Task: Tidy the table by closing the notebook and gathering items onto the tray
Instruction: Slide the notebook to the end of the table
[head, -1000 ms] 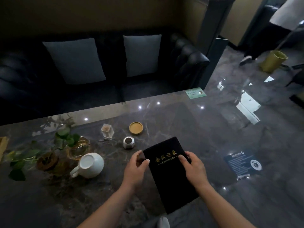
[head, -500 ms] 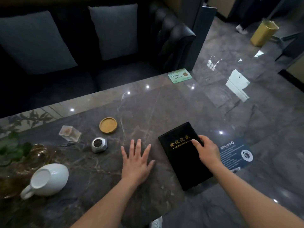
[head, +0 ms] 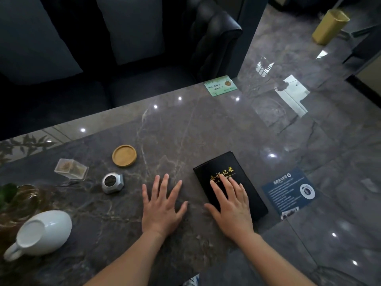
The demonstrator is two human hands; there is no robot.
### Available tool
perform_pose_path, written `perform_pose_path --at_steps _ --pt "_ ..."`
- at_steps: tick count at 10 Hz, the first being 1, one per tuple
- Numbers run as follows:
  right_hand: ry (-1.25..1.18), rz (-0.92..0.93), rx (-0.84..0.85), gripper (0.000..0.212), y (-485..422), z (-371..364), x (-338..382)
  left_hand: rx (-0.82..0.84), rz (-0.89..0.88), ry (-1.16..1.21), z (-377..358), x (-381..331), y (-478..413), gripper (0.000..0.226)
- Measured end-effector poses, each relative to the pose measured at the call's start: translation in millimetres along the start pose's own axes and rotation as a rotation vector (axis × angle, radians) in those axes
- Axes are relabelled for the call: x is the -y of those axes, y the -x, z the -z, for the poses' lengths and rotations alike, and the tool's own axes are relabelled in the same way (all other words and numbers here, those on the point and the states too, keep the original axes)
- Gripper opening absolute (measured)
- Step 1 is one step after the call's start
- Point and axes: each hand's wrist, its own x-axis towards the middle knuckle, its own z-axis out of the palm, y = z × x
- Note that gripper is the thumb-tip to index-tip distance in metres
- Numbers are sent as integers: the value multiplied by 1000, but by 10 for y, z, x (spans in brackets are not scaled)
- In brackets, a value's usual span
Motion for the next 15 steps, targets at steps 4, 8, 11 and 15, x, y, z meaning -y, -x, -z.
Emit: perform_pose_path --at_steps 4,8,11,15 --pt "52 -88 -13 64 -829 84 -612 35 108 -34 -26 -234 -502 61" --pt "25 -125 -51 61 -1396 167 -1041 36 120 -22 31 -232 -445 64" --pt "14 -88 -32 61 -1546 223 -1234 9 110 -24 23 -243 -459 63" --pt "5 -91 -41 62 -1549 215 -1221 -11 117 -14 18 -257 -455 62"
